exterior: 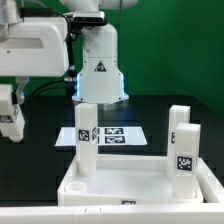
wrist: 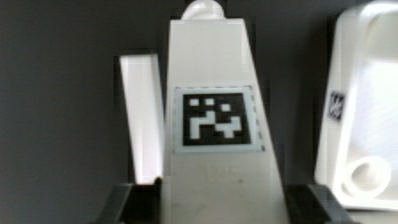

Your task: Assemble desk

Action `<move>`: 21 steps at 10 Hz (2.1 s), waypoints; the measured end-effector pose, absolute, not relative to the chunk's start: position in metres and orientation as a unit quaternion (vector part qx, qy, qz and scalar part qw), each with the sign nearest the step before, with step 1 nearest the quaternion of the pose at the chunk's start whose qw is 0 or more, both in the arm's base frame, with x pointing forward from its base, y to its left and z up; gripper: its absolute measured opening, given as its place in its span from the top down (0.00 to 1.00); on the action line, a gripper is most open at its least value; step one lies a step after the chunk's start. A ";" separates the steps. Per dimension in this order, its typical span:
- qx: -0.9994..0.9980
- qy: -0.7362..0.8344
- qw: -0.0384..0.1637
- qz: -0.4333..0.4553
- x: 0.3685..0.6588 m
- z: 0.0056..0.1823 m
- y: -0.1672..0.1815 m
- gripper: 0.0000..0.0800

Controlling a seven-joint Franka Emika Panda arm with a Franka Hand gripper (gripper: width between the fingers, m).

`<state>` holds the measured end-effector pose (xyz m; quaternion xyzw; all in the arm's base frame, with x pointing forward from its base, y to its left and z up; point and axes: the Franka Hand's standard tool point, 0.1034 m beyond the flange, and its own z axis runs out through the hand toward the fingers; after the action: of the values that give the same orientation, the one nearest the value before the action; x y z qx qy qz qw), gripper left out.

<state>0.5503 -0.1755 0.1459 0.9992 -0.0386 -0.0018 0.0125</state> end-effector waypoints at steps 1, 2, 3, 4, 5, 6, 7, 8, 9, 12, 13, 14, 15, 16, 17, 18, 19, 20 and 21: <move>0.999 -0.038 0.021 0.029 0.551 0.147 -0.178 0.64; 0.997 -0.044 0.028 0.062 0.553 0.149 -0.179 0.64; 0.993 -0.068 0.009 0.099 0.568 0.165 -0.161 0.64; 0.985 -0.089 0.002 0.150 0.589 0.190 -0.138 0.64; 0.973 -0.112 0.004 0.200 0.599 0.201 -0.123 0.64; 0.968 -0.102 0.017 0.231 0.598 0.202 -0.112 0.64; 0.965 -0.095 0.033 0.243 0.590 0.196 -0.117 0.64; 0.963 -0.096 0.038 0.247 0.589 0.195 -0.119 0.64; 0.964 -0.096 0.036 0.246 0.589 0.195 -0.118 0.64; 0.966 -0.100 0.028 0.237 0.593 0.175 -0.092 0.64; 0.962 -0.114 0.023 0.246 0.600 0.168 -0.074 0.64; 0.959 -0.130 0.013 0.250 0.603 0.159 -0.053 0.64; 0.959 -0.141 0.004 0.245 0.604 0.157 -0.035 0.64; 0.960 -0.132 0.009 0.246 0.604 0.158 -0.038 0.64; 0.960 -0.134 0.010 0.245 0.603 0.157 -0.040 0.64; 0.960 -0.133 0.010 0.245 0.603 0.156 -0.040 0.64; 0.960 -0.132 0.013 0.246 0.603 0.155 -0.042 0.64; 0.960 -0.133 0.019 0.246 0.603 0.149 -0.049 0.64; 0.960 -0.135 0.021 0.245 0.605 0.146 -0.054 0.64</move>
Offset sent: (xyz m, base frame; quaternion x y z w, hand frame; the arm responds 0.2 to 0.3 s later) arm 0.0602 0.0829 0.0742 0.0662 0.2307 0.1399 0.9606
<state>0.6053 -0.0542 0.1459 0.9598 -0.1349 0.2454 0.0210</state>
